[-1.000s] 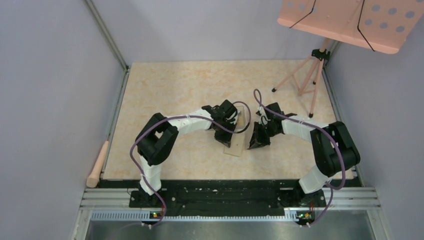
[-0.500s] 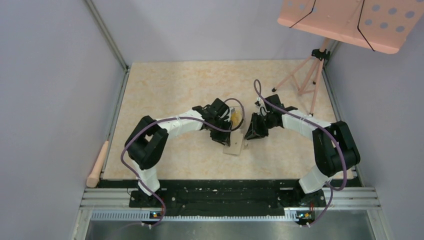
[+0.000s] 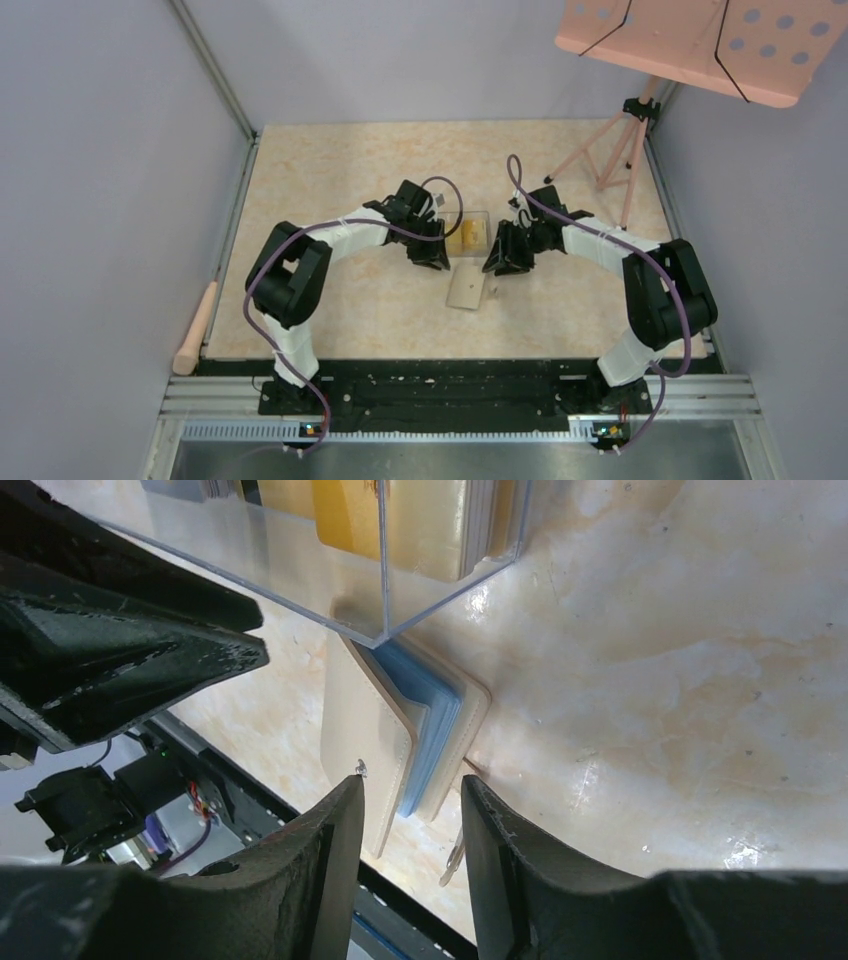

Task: Put the credit cards into the card holder
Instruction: Move the storage box to the center of the board.

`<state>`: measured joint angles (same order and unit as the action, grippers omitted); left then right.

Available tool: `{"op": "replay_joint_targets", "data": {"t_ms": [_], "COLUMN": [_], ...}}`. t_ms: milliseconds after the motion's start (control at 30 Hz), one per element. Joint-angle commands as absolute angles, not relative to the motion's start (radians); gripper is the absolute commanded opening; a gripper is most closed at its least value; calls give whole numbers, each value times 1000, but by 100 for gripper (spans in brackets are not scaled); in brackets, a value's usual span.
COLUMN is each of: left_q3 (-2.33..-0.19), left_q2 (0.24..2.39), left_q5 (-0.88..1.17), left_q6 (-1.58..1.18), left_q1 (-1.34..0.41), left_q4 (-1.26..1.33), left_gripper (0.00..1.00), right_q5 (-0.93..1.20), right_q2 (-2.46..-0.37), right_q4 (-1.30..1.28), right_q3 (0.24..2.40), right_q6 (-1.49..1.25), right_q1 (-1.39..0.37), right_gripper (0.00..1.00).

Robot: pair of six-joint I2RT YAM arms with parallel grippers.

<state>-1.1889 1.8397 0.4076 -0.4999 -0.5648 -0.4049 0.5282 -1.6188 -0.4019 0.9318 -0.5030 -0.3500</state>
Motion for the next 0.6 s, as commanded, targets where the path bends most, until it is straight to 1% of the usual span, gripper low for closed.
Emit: {"op": "replay_joint_targets", "data": {"t_ms": [0,100,200,433,500,567], "left_q3": [-1282,-1348,-1419,-1696,-1729,-1716], "left_q2": [1921,1978,2031,2215,2233,2224], "left_q5": [409,382,346,386,394,398], "left_q6": [-510,-519,-528,-548,-549,-549], "left_q1": [-568,-566,-564,-552,-551,-551], "left_q4": [-335,-338,-326,-390,-411,-410], "left_gripper": [33,33,35,35,35,36], "right_q5": [551,553,563,590,597,607], "right_q2": [-1596,-1588,-1592,-1608,-1612,-1623], "right_q4": [-376,-375,-374,-363,-359,-353], "right_q3": [943,932,925,914,915,917], "right_q6": [-511,-509,-502,-506,-508,-510], "right_q1": [-338,-339,-338,-339,-339,-338], "right_gripper": [42,45,45,44,44,42]}}
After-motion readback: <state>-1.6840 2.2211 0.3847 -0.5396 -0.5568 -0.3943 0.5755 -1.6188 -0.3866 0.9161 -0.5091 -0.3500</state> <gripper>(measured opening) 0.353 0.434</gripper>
